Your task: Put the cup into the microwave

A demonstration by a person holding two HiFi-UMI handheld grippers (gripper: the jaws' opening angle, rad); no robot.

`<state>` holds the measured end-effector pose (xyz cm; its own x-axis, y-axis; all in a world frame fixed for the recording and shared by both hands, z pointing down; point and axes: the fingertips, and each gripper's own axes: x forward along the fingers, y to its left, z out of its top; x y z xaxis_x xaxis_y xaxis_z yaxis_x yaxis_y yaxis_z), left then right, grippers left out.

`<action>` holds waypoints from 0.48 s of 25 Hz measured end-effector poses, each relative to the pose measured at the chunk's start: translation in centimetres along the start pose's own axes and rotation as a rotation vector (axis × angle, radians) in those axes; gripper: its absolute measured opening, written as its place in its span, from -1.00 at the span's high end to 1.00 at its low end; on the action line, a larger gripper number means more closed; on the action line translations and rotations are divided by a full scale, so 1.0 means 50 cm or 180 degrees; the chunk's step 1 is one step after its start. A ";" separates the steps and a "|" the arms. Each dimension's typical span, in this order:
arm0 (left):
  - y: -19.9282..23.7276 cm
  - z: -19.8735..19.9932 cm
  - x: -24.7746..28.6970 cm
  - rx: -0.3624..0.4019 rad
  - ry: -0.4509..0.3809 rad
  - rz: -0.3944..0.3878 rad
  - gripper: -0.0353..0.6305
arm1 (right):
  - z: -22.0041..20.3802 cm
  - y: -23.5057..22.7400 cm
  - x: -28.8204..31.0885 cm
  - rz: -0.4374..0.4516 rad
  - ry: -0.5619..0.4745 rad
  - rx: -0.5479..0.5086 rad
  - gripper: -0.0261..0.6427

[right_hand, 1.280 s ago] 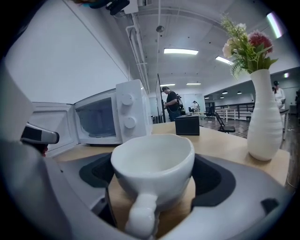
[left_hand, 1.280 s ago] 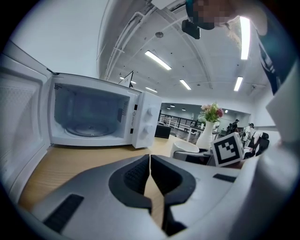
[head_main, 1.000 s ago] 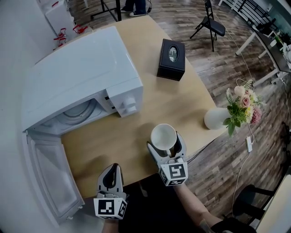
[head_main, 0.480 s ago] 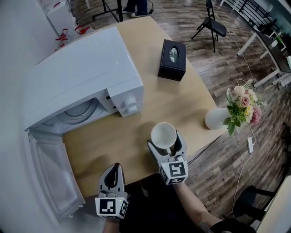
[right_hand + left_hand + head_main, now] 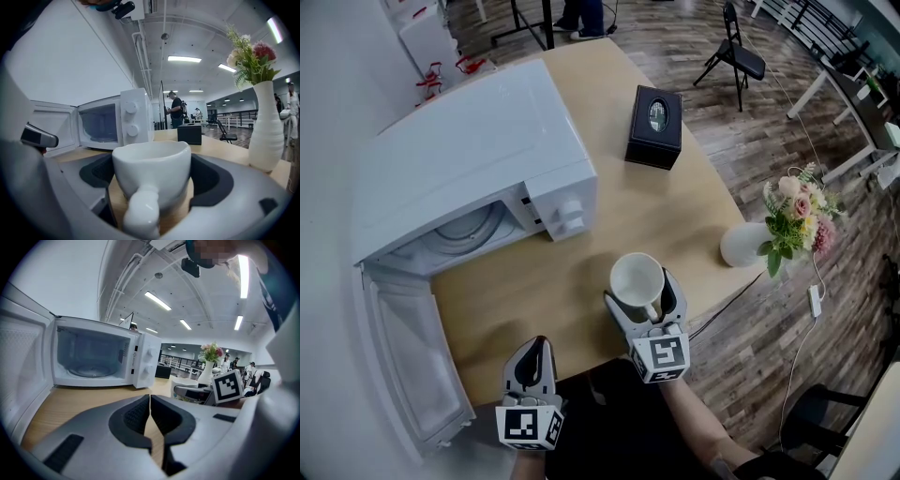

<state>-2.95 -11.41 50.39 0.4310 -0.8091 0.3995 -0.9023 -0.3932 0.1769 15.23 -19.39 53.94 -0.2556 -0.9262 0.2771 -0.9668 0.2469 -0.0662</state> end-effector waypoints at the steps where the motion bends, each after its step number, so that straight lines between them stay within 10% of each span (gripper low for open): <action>1: 0.001 0.001 -0.002 0.0001 -0.0013 0.0003 0.87 | 0.004 0.002 -0.002 0.0007 -0.0009 -0.0006 -0.42; 12: 0.032 0.002 -0.034 -0.0030 -0.0118 0.0145 0.87 | 0.036 0.050 0.001 0.0195 0.0007 -0.0080 -0.42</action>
<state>-5.13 -10.70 49.92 0.3894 -0.8417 0.3739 -0.9210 -0.3516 0.1678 12.80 -19.32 52.06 -0.3143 -0.9085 0.2755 -0.9488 0.3103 -0.0590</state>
